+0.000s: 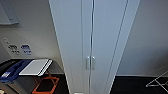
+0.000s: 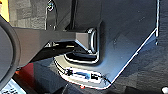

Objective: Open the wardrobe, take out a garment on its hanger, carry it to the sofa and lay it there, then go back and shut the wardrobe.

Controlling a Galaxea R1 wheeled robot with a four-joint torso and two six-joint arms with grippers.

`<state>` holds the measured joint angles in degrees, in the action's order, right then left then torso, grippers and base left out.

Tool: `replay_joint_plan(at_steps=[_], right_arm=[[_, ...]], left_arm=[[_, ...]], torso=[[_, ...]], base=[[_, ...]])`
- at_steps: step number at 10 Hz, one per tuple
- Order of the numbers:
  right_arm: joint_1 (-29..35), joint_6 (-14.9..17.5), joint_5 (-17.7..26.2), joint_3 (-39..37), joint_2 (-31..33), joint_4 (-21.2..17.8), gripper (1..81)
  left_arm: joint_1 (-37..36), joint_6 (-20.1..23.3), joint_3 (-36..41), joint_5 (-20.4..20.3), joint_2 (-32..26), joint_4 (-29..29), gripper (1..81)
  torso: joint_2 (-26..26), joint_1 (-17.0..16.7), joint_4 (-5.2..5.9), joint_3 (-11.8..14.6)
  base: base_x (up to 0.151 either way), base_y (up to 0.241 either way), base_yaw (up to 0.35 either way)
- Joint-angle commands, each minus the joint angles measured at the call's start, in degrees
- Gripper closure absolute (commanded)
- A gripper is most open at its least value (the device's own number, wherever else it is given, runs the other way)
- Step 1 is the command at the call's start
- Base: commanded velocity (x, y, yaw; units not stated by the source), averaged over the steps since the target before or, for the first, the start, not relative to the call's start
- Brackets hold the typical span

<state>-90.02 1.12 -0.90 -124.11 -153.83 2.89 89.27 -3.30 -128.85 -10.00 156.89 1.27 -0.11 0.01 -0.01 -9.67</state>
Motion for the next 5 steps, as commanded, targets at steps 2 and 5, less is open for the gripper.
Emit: replay_joint_plan(at_steps=[2, 5], right_arm=[[1.6, 0.2, 3.4, 0.6, 1.5, 0.0, 1.0], [1.7, 0.2, 3.3, 0.6, 1.6, -0.2, 1.0]], left_arm=[[-1.4, 0.1, 0.5, 3.1, -1.0, 0.6, 1.0], [-1.3, 0.1, 0.5, 3.1, -1.1, 0.6, 1.0]], torso=[[0.0, 0.0, 0.00, 0.0], [0.0, 0.1, 0.00, 0.0]], base=[[0.089, 0.000, 0.000], [0.094, 0.000, 0.000]])
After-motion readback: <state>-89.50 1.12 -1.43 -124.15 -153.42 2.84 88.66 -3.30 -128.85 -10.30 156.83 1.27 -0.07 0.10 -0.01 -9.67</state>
